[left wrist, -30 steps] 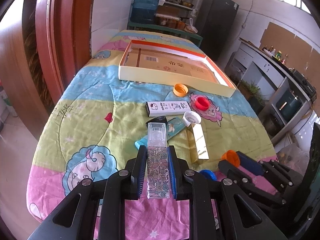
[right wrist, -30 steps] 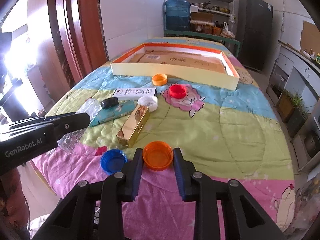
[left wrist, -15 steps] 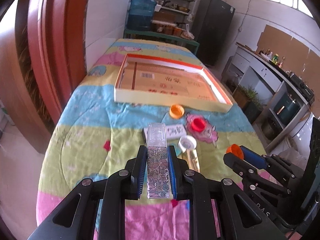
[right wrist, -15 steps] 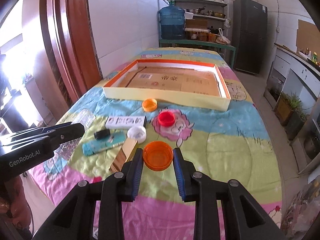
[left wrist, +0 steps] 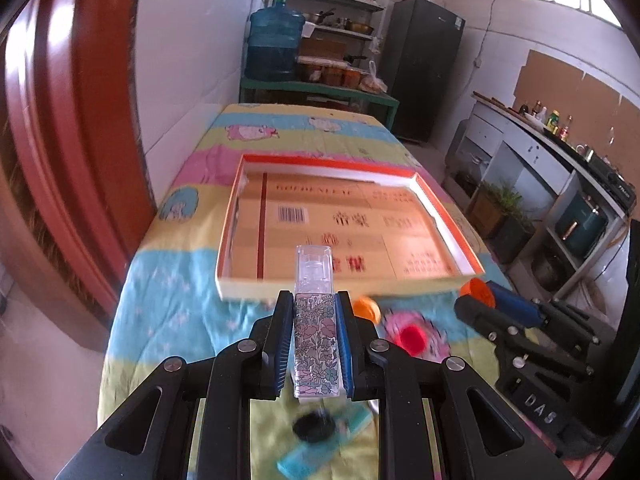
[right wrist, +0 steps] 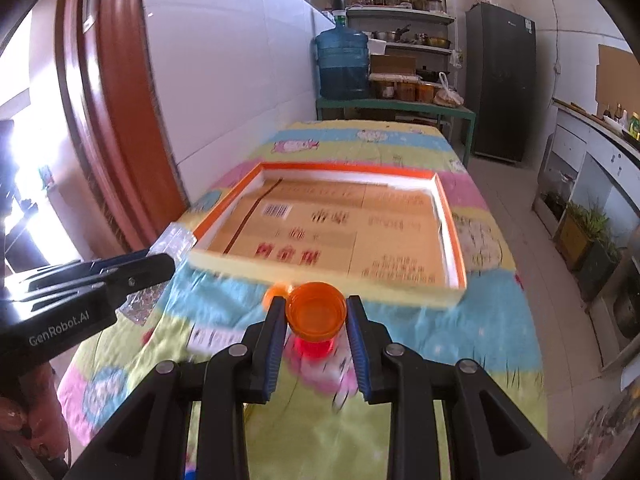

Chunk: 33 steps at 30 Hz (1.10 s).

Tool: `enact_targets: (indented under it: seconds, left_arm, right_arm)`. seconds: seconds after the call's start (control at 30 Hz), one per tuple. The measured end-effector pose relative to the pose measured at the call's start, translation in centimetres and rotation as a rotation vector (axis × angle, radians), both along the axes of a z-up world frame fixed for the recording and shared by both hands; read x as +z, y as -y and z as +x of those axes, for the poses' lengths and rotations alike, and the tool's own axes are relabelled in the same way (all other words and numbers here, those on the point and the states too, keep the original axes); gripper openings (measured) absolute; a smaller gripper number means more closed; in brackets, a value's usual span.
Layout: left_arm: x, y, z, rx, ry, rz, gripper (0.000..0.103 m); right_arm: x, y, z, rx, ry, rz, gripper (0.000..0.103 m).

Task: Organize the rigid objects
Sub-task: 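Carry the clear container with the left tool while the right tool carries the orange cap over the tray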

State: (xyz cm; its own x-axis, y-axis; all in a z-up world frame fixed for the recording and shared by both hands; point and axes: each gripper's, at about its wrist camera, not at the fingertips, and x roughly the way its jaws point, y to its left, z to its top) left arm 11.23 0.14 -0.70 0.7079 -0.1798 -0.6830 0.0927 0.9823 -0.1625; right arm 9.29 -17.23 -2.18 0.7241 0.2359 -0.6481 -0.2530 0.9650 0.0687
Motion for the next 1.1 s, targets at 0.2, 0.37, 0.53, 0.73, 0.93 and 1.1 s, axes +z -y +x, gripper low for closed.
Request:
enact_targets:
  seconds: [0.2, 0.37, 0.53, 0.73, 0.93, 1.1]
  left_arm:
    - [-0.3, 0.1, 4.6, -0.011, -0.017, 0.03, 0.021]
    - [-1.1, 0.0, 7.8, -0.001, -0.039, 0.032, 0.021]
    - [-1.8, 0.1, 9.9, 0.02, -0.04, 0.038, 0.021]
    - [-3.3, 0.6, 11.1, 0.023, -0.06, 0.031, 0.021]
    - [-4.4, 1.1, 11.9, 0.011, -0.067, 0.049, 0.021]
    - [-5.5, 1.1, 12.6, 0.019, -0.095, 0.051, 0.021]
  right_arm:
    - [0.2, 0.4, 4.6, -0.013, 0.0, -0.007, 0.03]
    - [-0.7, 0.4, 7.9, -0.017, -0.036, -0.018, 0.03]
    - [-1.9, 0.5, 10.8, -0.033, -0.071, -0.023, 0.03]
    - [-3.6, 1.1, 13.2, -0.068, -0.116, -0.021, 0.03]
    - [-4.6, 1.5, 13.8, -0.082, -0.148, -0.015, 0.03]
    - [-5.0, 1.3, 14.2, -0.081, -0.157, -0.027, 0.031]
